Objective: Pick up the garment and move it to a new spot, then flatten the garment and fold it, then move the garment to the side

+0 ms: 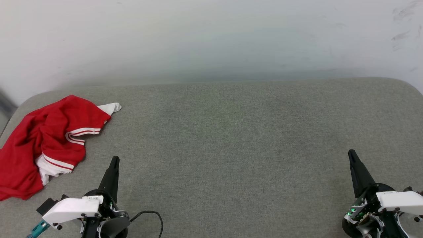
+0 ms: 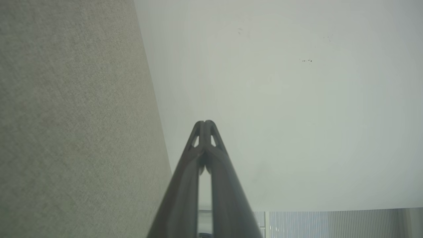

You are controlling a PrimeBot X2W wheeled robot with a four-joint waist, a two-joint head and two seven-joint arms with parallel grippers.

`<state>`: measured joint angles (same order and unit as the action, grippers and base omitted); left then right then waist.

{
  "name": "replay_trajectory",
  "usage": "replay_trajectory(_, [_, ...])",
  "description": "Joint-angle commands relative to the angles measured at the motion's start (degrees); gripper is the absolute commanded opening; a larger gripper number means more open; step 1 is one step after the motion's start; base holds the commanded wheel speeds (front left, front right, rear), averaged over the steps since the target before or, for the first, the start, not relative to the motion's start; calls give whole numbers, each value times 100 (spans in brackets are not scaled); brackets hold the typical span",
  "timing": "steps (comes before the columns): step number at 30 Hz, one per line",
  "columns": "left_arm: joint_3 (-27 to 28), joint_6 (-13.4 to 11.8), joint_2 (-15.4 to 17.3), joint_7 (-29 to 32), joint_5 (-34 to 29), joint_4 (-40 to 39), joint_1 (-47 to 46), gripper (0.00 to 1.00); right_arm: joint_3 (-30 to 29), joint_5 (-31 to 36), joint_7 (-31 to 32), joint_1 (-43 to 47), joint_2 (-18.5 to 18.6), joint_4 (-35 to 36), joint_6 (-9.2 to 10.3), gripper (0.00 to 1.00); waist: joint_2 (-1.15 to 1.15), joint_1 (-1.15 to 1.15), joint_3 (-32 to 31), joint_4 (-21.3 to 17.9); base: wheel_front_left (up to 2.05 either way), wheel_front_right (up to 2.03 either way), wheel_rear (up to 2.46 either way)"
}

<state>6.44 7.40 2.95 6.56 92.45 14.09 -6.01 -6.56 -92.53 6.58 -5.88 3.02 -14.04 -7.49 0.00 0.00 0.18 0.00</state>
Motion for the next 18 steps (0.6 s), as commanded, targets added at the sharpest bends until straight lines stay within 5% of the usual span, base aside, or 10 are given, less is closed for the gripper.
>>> replay_trajectory(1, [16, 17, -10, 8, -9, 3, -44, 0, 3, 24, 1, -62, -27, -4, 0, 0, 0, 0, 0, 0, 0, 0, 0])
replay_trajectory(18, [16, 17, -10, 7, -9, 3, -44, 0, 3, 24, 1, -62, -27, -4, 0, 0, 0, 0, 0, 0, 0, 0, 0])
